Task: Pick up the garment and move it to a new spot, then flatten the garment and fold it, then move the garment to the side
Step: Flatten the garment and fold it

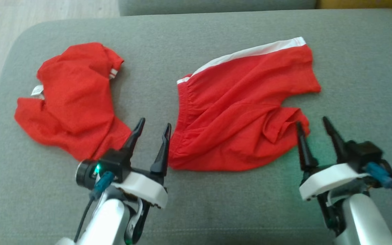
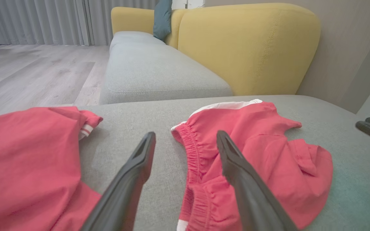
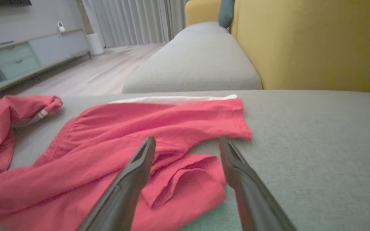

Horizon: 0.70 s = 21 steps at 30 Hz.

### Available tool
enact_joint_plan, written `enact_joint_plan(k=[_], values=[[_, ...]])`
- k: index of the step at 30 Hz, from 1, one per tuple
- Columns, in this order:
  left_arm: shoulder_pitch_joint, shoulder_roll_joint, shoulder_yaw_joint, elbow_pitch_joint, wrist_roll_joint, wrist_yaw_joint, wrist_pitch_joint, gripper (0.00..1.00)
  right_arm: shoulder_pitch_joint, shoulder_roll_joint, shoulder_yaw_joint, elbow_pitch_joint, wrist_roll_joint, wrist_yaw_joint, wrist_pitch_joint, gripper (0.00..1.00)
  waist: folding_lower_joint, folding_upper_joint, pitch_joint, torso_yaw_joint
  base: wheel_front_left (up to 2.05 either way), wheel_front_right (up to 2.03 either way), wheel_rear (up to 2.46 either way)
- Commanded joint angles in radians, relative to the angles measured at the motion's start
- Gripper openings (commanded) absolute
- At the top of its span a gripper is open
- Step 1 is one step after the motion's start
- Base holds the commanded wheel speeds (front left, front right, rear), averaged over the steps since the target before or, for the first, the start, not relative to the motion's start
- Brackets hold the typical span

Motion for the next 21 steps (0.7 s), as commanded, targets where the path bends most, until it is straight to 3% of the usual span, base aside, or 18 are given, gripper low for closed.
enact_joint_plan(k=[1, 7, 12, 21], values=[[-0.01, -0.001, 0.032, -0.038, -0.006, 0.0, -0.012, 1.0, -0.019, -0.002, 0.03, -0.023, -0.015, 0.007, 0.008, 1.0, 0.0001, 0.0, 0.005, 0.01, 0.0, 0.0, 0.0], [-0.011, -0.004, 0.021, -0.051, -0.008, -0.009, -0.012, 1.0, -0.042, -0.002, 0.043, 0.043, -0.078, 0.007, 0.065, 1.0, 0.0001, 0.0, 0.03, 0.042, 0.0, 0.0, 0.0], [-0.023, -0.005, 0.013, -0.053, -0.012, -0.014, -0.012, 1.0, -0.086, -0.002, -0.054, 0.107, -0.111, 0.007, 0.069, 1.0, 0.0001, 0.0, 0.05, 0.064, 0.0, 0.0, 0.0], [-0.038, -0.005, 0.016, -0.056, -0.02, -0.014, -0.012, 1.0, -0.138, -0.002, -0.086, 0.205, -0.075, 0.007, 0.061, 1.0, 0.0001, 0.0, 0.079, 0.074, 0.0, 0.0, 0.0]])
